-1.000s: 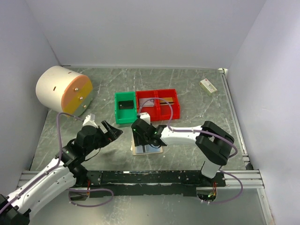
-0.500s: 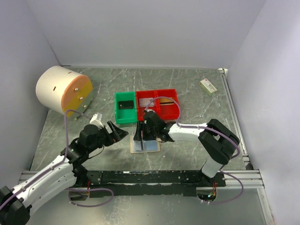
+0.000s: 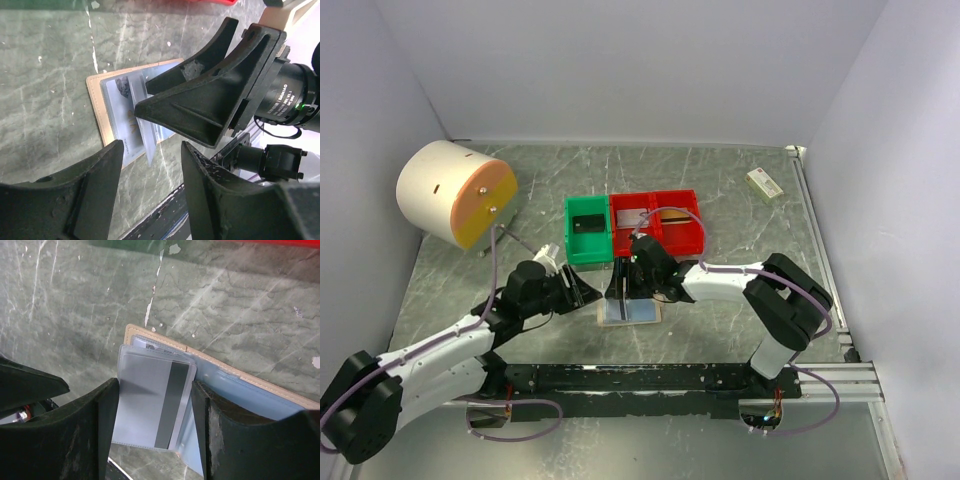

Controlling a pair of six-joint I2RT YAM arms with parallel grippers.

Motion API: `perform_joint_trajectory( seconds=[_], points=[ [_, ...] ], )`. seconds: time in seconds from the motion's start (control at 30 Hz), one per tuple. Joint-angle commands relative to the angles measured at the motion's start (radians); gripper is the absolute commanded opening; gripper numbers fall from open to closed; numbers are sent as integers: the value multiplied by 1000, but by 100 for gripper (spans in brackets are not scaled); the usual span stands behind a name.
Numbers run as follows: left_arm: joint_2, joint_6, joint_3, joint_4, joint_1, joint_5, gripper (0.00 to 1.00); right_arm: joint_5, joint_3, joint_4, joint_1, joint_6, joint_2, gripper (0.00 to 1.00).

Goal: Take the credit cards out of the card holder

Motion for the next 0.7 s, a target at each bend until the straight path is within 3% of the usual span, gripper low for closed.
perform_joint_trajectory(
  seconds=[0.0, 0.33, 0.53, 0.67],
  points=[
    [58, 21, -14, 131, 3, 89, 59, 10, -50, -84, 2, -1, 55, 58],
    [220, 9, -17, 302, 0, 165, 39, 2, -31, -94, 0, -9, 55, 58],
    [297, 21, 8, 334, -13, 178, 37, 3, -21, -96, -1, -9, 52, 58],
    [335, 51, 36, 268, -21, 158, 35, 0, -9, -98, -3, -9, 57, 59]
  ],
)
